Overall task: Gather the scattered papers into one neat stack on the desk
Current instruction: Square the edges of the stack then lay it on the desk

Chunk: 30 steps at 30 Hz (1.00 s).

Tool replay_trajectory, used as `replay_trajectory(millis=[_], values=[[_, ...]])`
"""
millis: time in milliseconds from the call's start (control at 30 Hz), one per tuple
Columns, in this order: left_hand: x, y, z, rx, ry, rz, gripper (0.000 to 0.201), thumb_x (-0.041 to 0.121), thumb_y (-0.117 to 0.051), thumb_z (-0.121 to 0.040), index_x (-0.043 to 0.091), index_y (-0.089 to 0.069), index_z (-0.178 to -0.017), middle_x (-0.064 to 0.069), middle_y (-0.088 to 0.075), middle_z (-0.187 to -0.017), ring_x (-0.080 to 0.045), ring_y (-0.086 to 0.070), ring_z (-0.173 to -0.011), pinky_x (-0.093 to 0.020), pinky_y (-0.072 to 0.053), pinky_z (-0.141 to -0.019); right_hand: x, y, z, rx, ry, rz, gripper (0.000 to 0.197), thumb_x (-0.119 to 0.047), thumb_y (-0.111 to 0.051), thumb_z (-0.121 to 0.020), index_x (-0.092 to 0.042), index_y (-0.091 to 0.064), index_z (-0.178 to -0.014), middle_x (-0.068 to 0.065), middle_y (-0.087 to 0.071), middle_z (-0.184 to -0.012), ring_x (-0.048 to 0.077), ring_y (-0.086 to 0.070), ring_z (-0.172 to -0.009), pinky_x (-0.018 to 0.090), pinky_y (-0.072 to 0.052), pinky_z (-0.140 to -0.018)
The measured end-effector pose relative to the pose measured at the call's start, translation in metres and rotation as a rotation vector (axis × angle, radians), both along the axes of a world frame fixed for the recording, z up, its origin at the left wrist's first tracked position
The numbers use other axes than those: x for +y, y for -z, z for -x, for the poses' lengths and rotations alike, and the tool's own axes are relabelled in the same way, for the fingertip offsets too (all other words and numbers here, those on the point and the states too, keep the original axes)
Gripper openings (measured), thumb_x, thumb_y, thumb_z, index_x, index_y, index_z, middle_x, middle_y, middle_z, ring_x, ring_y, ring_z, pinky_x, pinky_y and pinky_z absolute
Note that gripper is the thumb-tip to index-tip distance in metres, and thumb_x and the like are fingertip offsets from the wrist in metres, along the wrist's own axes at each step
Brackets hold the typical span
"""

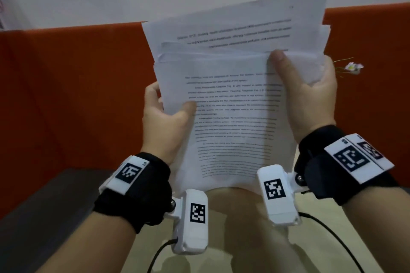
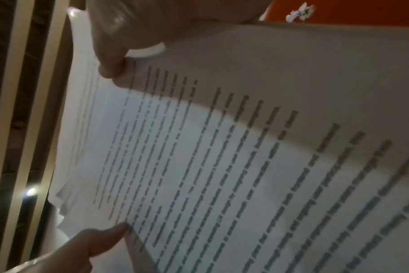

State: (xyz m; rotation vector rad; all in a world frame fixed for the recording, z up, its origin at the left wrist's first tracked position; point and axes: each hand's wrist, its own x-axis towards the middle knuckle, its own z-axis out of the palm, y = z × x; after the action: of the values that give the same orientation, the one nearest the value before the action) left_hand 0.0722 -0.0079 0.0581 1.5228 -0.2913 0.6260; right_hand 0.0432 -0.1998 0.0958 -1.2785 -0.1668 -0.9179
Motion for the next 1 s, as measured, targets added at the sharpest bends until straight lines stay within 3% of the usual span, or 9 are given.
replay_trajectory(millis=[167,300,400,500,600,700,800,900,1000], values=[[-0.003,-0.002,0.0,-0.027,-0.002,-0.018,0.043,0.012,-0.074,-0.077,0.033,-0.049,-0.104,0.012,-0.068,-0.097,0.004,-0.07,-0.083,-0.021,-0.057,-0.072,0.004,-0.011,0.0,-0.085,-0.014,-0.011,0.048,-0.032,-0.078,-0.075,-0.021,-0.043,-0.106,-0.007,-0.065,-0.101,-0.006,-0.07,-0.08,0.015,-0.055,-0.071],[-0.007,-0.007,-0.001,-0.047,0.023,-0.09,0.045,0.012,-0.074,-0.077,0.038,-0.047,-0.102,0.017,-0.065,-0.099,0.011,-0.067,-0.086,-0.016,-0.057,-0.073,0.007,-0.014,-0.002,-0.049,-0.044,0.058,0.049,-0.029,-0.079,-0.073,-0.024,-0.045,-0.108,0.003,-0.066,-0.115,0.008,-0.071,-0.095,0.024,-0.058,-0.079],[-0.004,-0.009,-0.004,-0.048,-0.004,-0.072,0.041,0.014,-0.071,-0.081,0.033,-0.046,-0.107,0.017,-0.064,-0.099,0.008,-0.067,-0.084,-0.02,-0.058,-0.074,0.0,-0.008,0.0,-0.028,-0.044,0.03,0.05,-0.026,-0.077,-0.076,-0.019,-0.046,-0.115,0.001,-0.067,-0.115,0.005,-0.071,-0.092,0.019,-0.057,-0.075],[0.001,-0.008,-0.003,0.042,0.028,-0.048,0.039,0.01,-0.067,-0.084,0.027,-0.046,-0.112,0.015,-0.064,-0.096,0.011,-0.068,-0.075,-0.025,-0.059,-0.074,-0.01,0.015,0.001,0.15,-0.129,0.137,0.048,-0.025,-0.076,-0.077,-0.017,-0.058,-0.121,-0.004,-0.072,-0.11,0.009,-0.071,-0.097,0.028,-0.057,-0.082],[0.001,-0.012,0.004,0.074,-0.017,-0.077,0.062,0.017,-0.071,-0.081,0.026,-0.036,-0.131,0.006,-0.059,-0.12,-0.002,-0.067,-0.099,-0.038,-0.056,-0.091,-0.017,0.035,-0.001,0.243,-0.228,0.158,0.03,-0.014,-0.074,-0.077,-0.019,-0.069,-0.106,-0.004,-0.077,-0.099,0.012,-0.074,-0.091,0.03,-0.059,-0.079],[0.0,-0.036,0.017,-0.198,-0.391,-0.352,0.089,0.036,-0.069,-0.076,0.015,-0.022,-0.149,-0.009,-0.032,-0.148,-0.024,-0.038,-0.136,-0.046,-0.034,-0.113,-0.02,0.039,-0.003,0.252,-0.272,0.151,0.027,-0.009,-0.074,-0.077,-0.018,-0.072,-0.103,-0.001,-0.078,-0.1,0.017,-0.074,-0.091,0.028,-0.061,-0.076],[-0.017,-0.073,0.037,-0.376,-0.575,-0.75,0.088,0.055,-0.053,-0.079,0.011,-0.026,-0.151,-0.011,-0.028,-0.156,-0.026,-0.026,-0.144,-0.046,-0.019,-0.118,-0.019,0.035,-0.006,0.243,-0.326,0.158,0.026,-0.007,-0.074,-0.076,-0.018,-0.072,-0.1,0.0,-0.078,-0.1,0.017,-0.074,-0.09,0.026,-0.06,-0.073],[-0.036,-0.094,0.035,-0.283,-0.306,-1.195,0.077,0.063,-0.042,-0.085,0.027,-0.029,-0.15,0.0,-0.033,-0.157,-0.018,-0.029,-0.143,-0.048,-0.014,-0.118,-0.016,0.032,-0.006,0.23,-0.363,0.195,0.031,-0.017,-0.078,-0.07,-0.019,-0.073,-0.1,0.001,-0.078,-0.097,0.018,-0.075,-0.088,0.029,-0.06,-0.074],[-0.051,-0.098,0.034,-0.372,-0.141,-1.301,0.079,0.057,-0.048,-0.086,0.034,-0.015,-0.154,0.004,-0.017,-0.163,-0.015,-0.016,-0.149,-0.048,-0.007,-0.118,-0.016,0.032,-0.006,0.211,-0.355,0.2,0.034,-0.027,-0.077,-0.06,-0.021,-0.073,-0.093,-0.001,-0.077,-0.089,0.015,-0.074,-0.082,0.029,-0.06,-0.071]])
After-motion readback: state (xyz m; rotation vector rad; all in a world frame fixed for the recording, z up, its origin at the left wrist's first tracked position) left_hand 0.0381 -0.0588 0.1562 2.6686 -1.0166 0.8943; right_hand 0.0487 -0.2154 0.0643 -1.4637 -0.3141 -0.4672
